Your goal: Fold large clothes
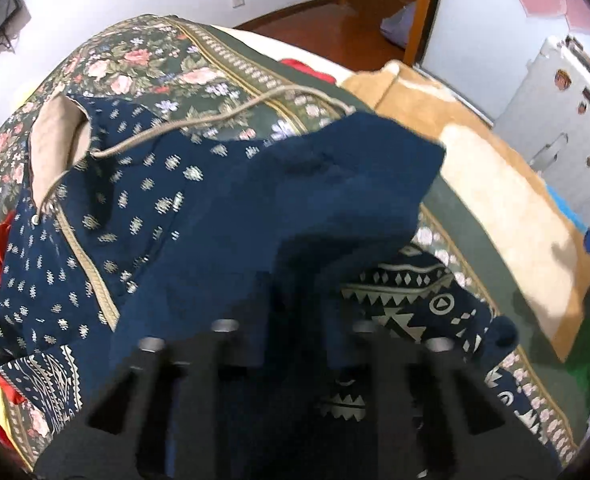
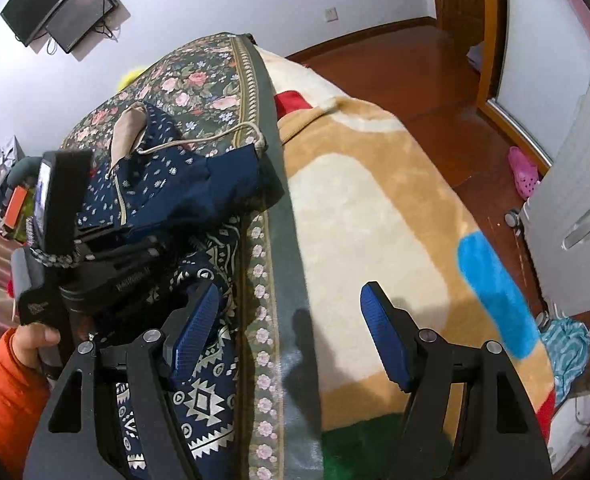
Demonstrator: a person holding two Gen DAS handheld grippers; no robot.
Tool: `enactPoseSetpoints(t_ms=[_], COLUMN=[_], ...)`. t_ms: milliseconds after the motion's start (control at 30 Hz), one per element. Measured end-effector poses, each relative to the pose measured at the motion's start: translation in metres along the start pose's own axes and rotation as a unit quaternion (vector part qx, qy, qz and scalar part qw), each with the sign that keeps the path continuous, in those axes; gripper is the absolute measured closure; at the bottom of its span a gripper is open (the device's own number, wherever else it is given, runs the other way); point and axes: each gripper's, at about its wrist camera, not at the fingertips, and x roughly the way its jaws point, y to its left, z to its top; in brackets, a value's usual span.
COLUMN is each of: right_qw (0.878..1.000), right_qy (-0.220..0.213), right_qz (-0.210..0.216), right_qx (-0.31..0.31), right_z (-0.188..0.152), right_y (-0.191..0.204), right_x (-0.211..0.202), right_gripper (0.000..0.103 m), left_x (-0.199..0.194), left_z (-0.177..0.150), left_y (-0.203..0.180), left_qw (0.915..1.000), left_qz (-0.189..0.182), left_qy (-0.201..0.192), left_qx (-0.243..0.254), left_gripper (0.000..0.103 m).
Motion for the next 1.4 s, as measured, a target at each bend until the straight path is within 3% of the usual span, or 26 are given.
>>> enactPoseSetpoints(t_ms=[233, 500, 600, 733, 800, 900, 933, 1000, 1067, 1133, 1267, 1400], right_qw=[0.999, 0.995, 0.992, 0.990, 0.991, 0.992, 0.992, 0.992, 0.992, 0.993, 0.993, 0.993], right_qy=[0.000, 0.023, 0.056, 0.104, 0.093, 0.091, 0.091, 0.089, 0.087, 0.085, 0.081, 0.079], right_qz=[0.007, 0.019, 0.003, -0.006, 0.001, 0.000, 0.000, 0.000, 0.003, 0.007, 0.014, 0.019], right_qx=[-0.034, -0.092, -0.110, -0.099, -0.092, -0.089, -0.087, -0.087, -0.086, -0.083, -0.079, -0.084], right_z=[0.020, 0.021, 0.011, -0.005, -0.011, -0.014, -0.015, -0.018, -0.021, -0.022, -0.020, -0.020], right_y=[0.029, 0.078, 0.085, 0.078, 0.074, 0.072, 0.071, 0.068, 0.064, 0.061, 0.064, 0.066], right_x=[0.006, 0.040, 0.066, 0.093, 0.093, 0.089, 0.088, 0.086, 0.084, 0.083, 0.088, 0.090], right_gripper=[0.033, 0.033, 0.033, 0.032, 0.032, 0.030, 0.030, 0.029, 0.029, 0.028, 0.026, 0.021], left_x=[-0.069, -0.158, -0.162, -0.146, -0.137, -0.127, -0.126, -0.126, -0.121, -0.117, -0.093, -0.059], left_z=[-0.008, -0.061, -0.089, -0.117, -0.122, -0.121, -0.120, -0.109, -0.096, -0.082, -0.051, -0.027], left_y=[0.044, 0.138, 0.170, 0.189, 0.189, 0.178, 0.171, 0.154, 0.141, 0.129, 0.100, 0.066], left_qw=[0.9949, 0.9702, 0.9656, 0.9697, 0.9741, 0.9801, 0.9812, 0.9838, 0.9853, 0.9861, 0.9929, 0.9981], left_qz=[-0.005, 0.048, 0.059, 0.076, 0.069, 0.043, 0.041, 0.045, 0.059, 0.068, 0.061, 0.037], left_qy=[-0.081, -0.174, -0.163, -0.113, -0.096, -0.081, -0.082, -0.089, -0.090, -0.096, -0.079, -0.041], left_qx=[-0.060, -0.161, -0.194, -0.203, -0.193, -0.176, -0.170, -0.149, -0.132, -0.117, -0.064, 0.028], left_gripper=[0.099, 0.099, 0.099, 0.099, 0.097, 0.073, 0.061, 0.047, 0.024, 0.013, 0.010, 0.010])
